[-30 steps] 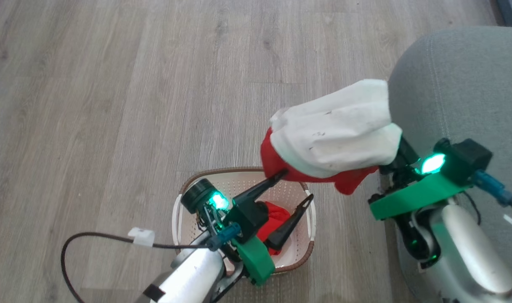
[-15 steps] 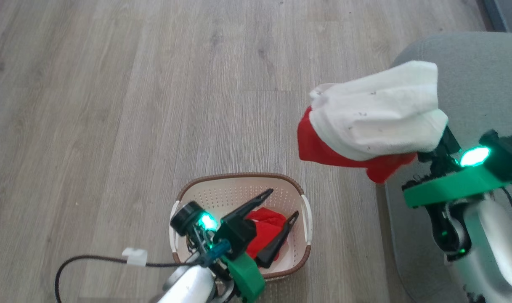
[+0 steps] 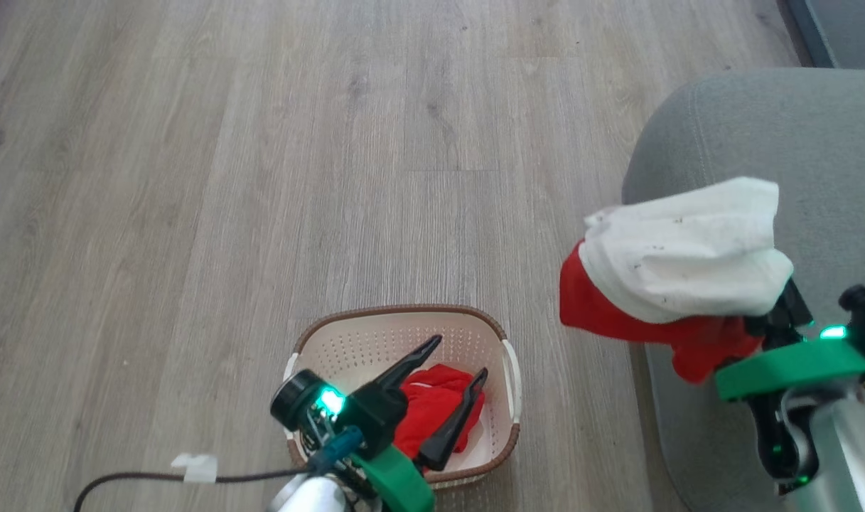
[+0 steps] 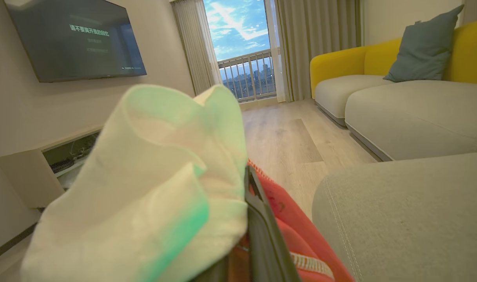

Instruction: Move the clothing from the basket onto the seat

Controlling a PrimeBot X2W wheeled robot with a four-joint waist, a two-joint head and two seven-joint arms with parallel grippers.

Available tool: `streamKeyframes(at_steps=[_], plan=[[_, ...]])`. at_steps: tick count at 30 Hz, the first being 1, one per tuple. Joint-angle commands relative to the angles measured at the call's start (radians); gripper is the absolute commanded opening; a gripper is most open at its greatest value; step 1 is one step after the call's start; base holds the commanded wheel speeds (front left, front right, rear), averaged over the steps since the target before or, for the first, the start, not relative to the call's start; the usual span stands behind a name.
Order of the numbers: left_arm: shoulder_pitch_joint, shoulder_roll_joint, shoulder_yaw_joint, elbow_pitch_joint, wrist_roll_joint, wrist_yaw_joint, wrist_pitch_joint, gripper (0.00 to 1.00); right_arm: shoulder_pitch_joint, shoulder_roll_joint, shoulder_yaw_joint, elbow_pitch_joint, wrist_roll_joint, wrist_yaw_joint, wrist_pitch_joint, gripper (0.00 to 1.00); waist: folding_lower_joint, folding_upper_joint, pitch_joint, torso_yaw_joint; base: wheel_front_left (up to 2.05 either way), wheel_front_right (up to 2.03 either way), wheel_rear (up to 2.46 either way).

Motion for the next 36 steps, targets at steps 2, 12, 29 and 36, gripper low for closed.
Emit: streamKeyframes(at_steps=[2,12,29,36], plan=[[-0.005,-0.010,0.043,-0.047,-0.016,-0.001,-0.005,1.00,-0.010,0.002,-0.001,-0.023,-0.002,0.000,-0.006,0.00,0.0000,0.0000,-0.002,-0.003,0.00,0.00,0.00],[0.008,-0.010,0.045,-0.074,-0.042,-0.001,-0.005,1.00,-0.004,0.015,-0.018,-0.010,0.003,0.000,-0.006,0.00,0.0000,0.0000,0.012,-0.008,0.00,0.00,0.00],[-0.013,-0.011,0.050,-0.086,-0.037,-0.001,-0.005,1.00,-0.032,0.005,-0.044,-0.059,-0.006,0.000,-0.006,0.00,0.0000,0.0000,0.046,-0.144,0.00,0.00,0.00],[-0.033,-0.011,0.037,-0.090,-0.034,-0.001,-0.005,1.00,-0.046,-0.001,-0.060,-0.075,-0.014,0.000,-0.006,0.00,0.0000,0.0000,0.071,-0.255,0.00,0.00,0.00]])
